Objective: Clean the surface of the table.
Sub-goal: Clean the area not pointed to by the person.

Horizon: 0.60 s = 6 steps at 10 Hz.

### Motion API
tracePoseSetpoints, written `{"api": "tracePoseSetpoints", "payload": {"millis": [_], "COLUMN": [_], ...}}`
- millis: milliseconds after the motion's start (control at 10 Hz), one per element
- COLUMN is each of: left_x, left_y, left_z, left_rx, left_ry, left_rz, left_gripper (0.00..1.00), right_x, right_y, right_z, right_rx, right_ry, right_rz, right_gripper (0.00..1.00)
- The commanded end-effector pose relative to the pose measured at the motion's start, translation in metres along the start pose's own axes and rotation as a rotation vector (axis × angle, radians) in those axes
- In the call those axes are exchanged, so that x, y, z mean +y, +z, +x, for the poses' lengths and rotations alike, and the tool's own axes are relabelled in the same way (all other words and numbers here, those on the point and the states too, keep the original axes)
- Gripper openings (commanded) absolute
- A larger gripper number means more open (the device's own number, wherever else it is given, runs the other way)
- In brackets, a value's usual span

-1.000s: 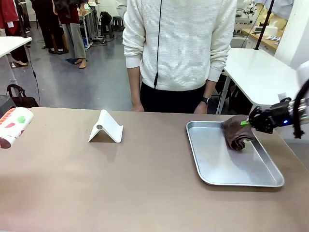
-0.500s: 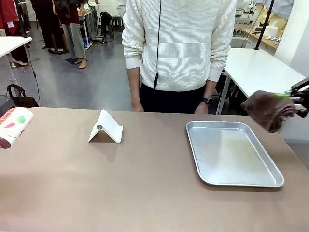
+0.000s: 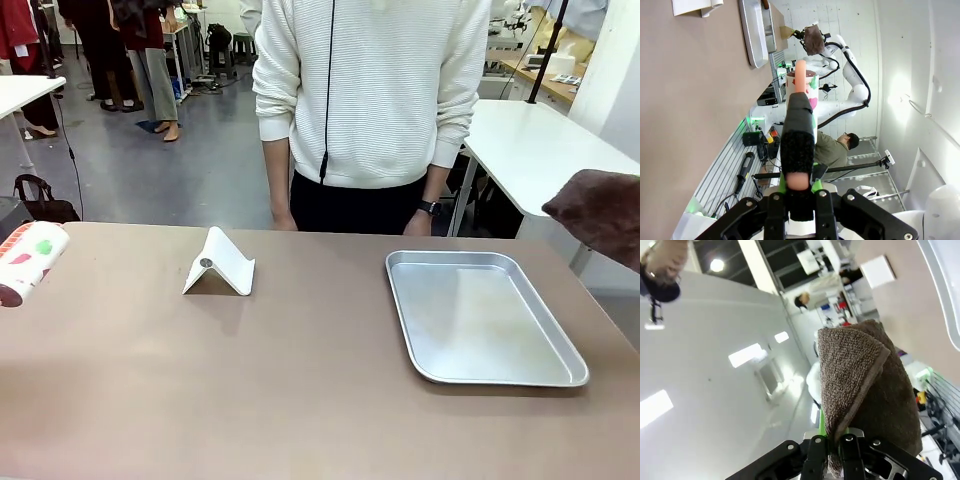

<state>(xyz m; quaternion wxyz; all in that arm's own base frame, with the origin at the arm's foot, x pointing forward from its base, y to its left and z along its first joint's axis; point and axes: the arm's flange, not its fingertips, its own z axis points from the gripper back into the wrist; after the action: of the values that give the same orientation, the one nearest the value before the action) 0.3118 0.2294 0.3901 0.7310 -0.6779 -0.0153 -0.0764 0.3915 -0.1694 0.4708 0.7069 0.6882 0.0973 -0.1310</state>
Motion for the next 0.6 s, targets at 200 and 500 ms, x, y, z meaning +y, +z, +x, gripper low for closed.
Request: {"api": "tracePoseSetpoints", "payload": {"millis": [200, 500], "left_x": [-0.007, -0.007], "left_y": [0.003, 0.003], "left_z": [0.000, 0.000], "left_rx": [-0.017, -0.017], "left_ry": [0.001, 0.001], "left_rz": [-0.018, -0.018], "left_gripper": [0.19, 0.19], "right_x": [0.001, 0.001], "right_y": [-0.005, -0.005], "right_z": [-0.012, -0.012], "right_rx": [0.013, 0.013], "right_ry": [0.034, 0.034], "right_rz": [-0.030, -0.030], "right_gripper": [0.07, 0.07]}}
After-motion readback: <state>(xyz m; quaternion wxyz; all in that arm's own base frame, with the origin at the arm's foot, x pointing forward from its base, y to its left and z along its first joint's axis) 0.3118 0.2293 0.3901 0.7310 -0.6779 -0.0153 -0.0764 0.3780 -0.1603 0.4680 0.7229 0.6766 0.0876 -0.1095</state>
